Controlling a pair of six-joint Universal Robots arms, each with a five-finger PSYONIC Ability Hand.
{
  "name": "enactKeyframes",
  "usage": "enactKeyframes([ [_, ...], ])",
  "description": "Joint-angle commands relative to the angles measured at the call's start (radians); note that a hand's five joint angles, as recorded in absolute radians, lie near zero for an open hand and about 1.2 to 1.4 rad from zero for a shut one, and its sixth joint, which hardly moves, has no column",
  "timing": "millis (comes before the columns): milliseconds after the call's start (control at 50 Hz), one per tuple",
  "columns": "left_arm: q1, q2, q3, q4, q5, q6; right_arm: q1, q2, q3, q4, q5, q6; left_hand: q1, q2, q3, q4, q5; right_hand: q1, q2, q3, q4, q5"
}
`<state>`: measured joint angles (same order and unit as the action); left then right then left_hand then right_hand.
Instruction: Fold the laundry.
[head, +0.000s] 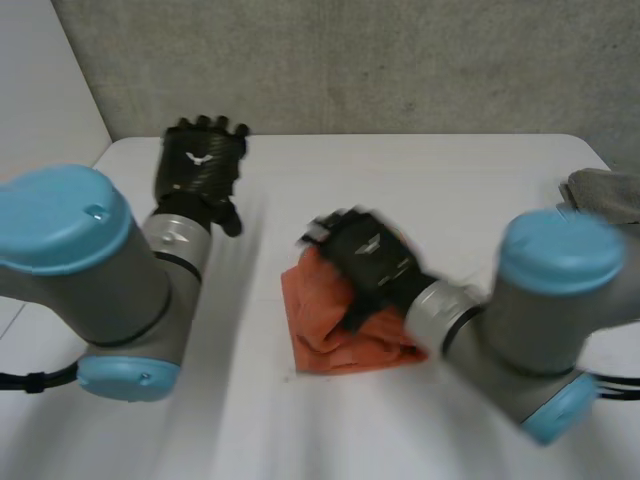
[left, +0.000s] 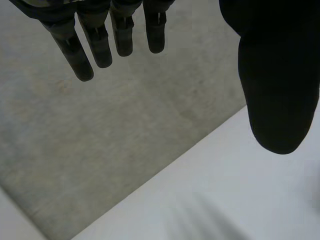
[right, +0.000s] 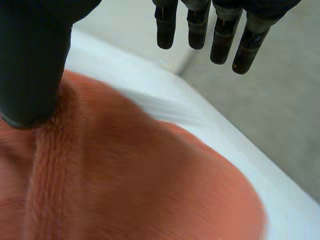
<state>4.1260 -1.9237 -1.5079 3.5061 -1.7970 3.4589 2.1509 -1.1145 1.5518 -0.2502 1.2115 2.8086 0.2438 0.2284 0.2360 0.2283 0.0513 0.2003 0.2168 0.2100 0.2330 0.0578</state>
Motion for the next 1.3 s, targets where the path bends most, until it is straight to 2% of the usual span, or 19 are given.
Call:
enactKeyframes([
  [20, -0.111, -0.081, 0.047, -0.045, 0.099, -0.02, -0.207, -0.071, -0.027, 0.123, -0.006, 0.347, -0.016, 0.0, -0.008, 0.0, 0.002, -0.026, -0.042, -0.036, -0.058, -0.058],
  [120, -0.151, -0.17, 0.1, -0.14, 0.206, -0.124, -0.206, 0.036, -0.108, 0.239, 0.013, 0.321, -0.007, 0.009, 0.001, 0.009, 0.011, -0.026, -0.042, -0.036, -0.058, -0.058],
  [180, -0.153, -0.218, 0.135, -0.167, 0.222, -0.153, -0.207, 0.091, -0.15, 0.294, 0.019, 0.255, -0.004, 0.012, 0.004, 0.012, 0.014, -0.026, -0.042, -0.036, -0.058, -0.058],
  [320, -0.142, -0.314, 0.221, -0.274, 0.215, -0.144, -0.206, 0.188, -0.193, 0.331, 0.017, 0.193, 0.049, 0.064, 0.057, 0.064, 0.067, -0.026, -0.042, -0.036, -0.058, -0.058],
  [420, -0.122, -0.35, 0.233, -0.367, 0.165, -0.107, -0.204, 0.225, -0.214, 0.331, 0.016, 0.186, 0.049, 0.064, 0.057, 0.065, 0.067, -0.026, -0.042, -0.036, -0.058, -0.058],
  [480, -0.124, -0.359, 0.229, -0.378, 0.136, -0.07, -0.197, 0.24, -0.231, 0.335, 0.016, 0.169, 0.049, 0.064, 0.057, 0.065, 0.067, -0.026, -0.042, -0.036, -0.058, -0.058],
  [580, -0.131, -0.362, 0.225, -0.381, 0.076, 0.015, -0.183, 0.24, -0.233, 0.331, 0.022, 0.097, 0.034, 0.05, 0.042, 0.05, 0.052, -0.026, -0.042, -0.036, -0.058, -0.058],
  [660, -0.135, -0.353, 0.229, -0.381, 0.074, 0.025, -0.18, 0.232, -0.231, 0.331, 0.033, 0.045, 0.028, 0.044, 0.036, 0.044, 0.046, -0.026, -0.042, -0.036, -0.058, -0.058],
  [760, -0.142, -0.319, 0.224, -0.383, 0.082, 0.02, -0.169, 0.205, -0.228, 0.331, 0.085, 0.025, 0.014, 0.029, 0.022, 0.029, 0.032, -0.026, -0.042, -0.036, -0.058, -0.058],
  [920, -0.133, -0.138, 0.198, -0.381, 0.102, 0.014, -0.178, 0.038, -0.096, 0.258, 0.151, 0.034, -0.01, 0.006, -0.002, 0.006, 0.008, -0.026, -0.042, -0.036, -0.058, -0.058],
  [1020, -0.09, -0.008, 0.179, -0.386, 0.201, -0.02, -0.161, -0.118, 0.075, 0.123, 0.217, 0.029, -0.013, 0.003, -0.005, 0.003, 0.005, -0.026, -0.042, -0.036, -0.058, -0.058],
  [1040, -0.064, 0.024, 0.175, -0.395, 0.247, -0.044, -0.158, -0.137, 0.1, 0.108, 0.218, 0.031, -0.013, 0.003, -0.005, 0.003, 0.005, -0.026, -0.042, -0.036, -0.058, -0.058],
  [1100, -0.033, 0.064, 0.175, -0.43, 0.315, -0.095, -0.109, -0.189, 0.192, 0.056, 0.215, 0.031, -0.01, 0.006, -0.002, 0.006, 0.008, -0.026, -0.042, -0.036, -0.058, -0.058],
  [1120, -0.015, 0.084, 0.178, -0.461, 0.359, -0.127, -0.091, -0.195, 0.214, 0.046, 0.215, 0.028, -0.007, 0.009, 0.001, 0.009, 0.011, -0.026, -0.042, -0.036, -0.058, -0.058],
  [1200, 0.023, 0.117, 0.189, -0.524, 0.451, -0.184, -0.008, -0.191, 0.295, -0.017, 0.217, 0.025, -0.004, 0.011, 0.004, 0.012, 0.014, -0.026, -0.042, -0.036, -0.058, -0.058],
  [1300, 0.04, 0.123, 0.189, -0.549, 0.492, -0.196, 0.03, -0.157, 0.352, -0.132, 0.224, 0.022, 0.005, 0.02, 0.013, 0.02, 0.023, -0.026, -0.042, -0.036, -0.058, -0.058],
])
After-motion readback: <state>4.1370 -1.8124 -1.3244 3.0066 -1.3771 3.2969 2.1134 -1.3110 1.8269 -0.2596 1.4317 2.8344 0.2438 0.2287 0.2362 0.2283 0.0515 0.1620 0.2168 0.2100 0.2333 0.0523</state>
